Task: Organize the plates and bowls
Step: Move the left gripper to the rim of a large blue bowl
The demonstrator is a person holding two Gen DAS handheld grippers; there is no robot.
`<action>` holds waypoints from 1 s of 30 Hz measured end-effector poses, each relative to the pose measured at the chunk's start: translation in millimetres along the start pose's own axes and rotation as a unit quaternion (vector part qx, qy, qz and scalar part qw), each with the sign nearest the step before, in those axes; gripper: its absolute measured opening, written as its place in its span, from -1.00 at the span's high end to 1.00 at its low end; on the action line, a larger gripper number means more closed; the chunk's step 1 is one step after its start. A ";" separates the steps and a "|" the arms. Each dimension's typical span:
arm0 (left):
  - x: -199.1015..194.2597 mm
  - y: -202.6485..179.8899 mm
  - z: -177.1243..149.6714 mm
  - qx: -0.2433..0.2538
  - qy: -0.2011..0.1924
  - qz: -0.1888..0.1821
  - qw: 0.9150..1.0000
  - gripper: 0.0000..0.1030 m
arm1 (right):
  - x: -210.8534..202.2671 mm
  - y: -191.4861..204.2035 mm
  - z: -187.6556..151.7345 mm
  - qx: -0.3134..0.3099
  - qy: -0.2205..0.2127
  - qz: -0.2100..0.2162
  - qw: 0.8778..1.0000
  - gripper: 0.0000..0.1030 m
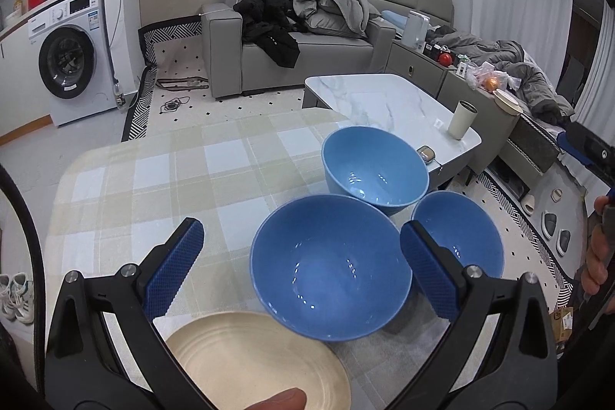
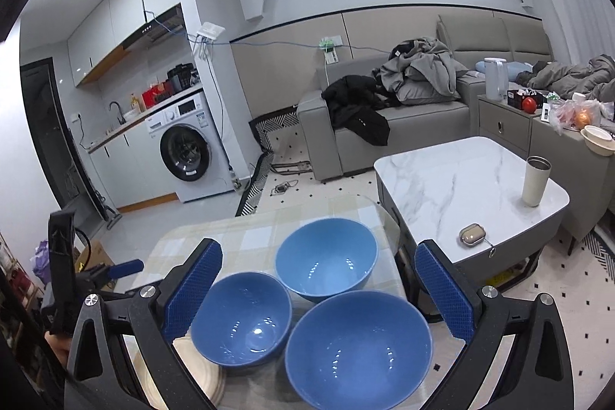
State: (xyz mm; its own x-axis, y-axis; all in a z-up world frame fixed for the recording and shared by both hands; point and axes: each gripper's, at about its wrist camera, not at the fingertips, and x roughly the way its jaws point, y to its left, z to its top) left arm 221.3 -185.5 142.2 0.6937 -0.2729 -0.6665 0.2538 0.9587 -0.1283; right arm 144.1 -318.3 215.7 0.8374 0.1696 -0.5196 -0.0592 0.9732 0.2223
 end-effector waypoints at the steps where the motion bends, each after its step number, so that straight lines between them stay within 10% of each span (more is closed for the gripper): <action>1: 4.8 0.4 1.8 -0.001 0.001 -0.001 1.000 -0.97 | 5.4 -2.6 0.0 0.000 0.005 -0.002 1.000 -0.99; 30: 160.0 -14.6 56.5 0.016 0.065 -0.002 0.998 -0.95 | 170.3 -46.9 -10.1 -0.031 0.134 -0.037 0.990 -0.98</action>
State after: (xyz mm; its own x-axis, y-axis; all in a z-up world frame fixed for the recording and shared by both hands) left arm 366.7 -247.7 78.9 0.6008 -0.2616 -0.7554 0.2791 0.9541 -0.1085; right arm 284.0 -333.4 108.4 0.6671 0.1244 -0.7345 -0.0439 0.9908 0.1279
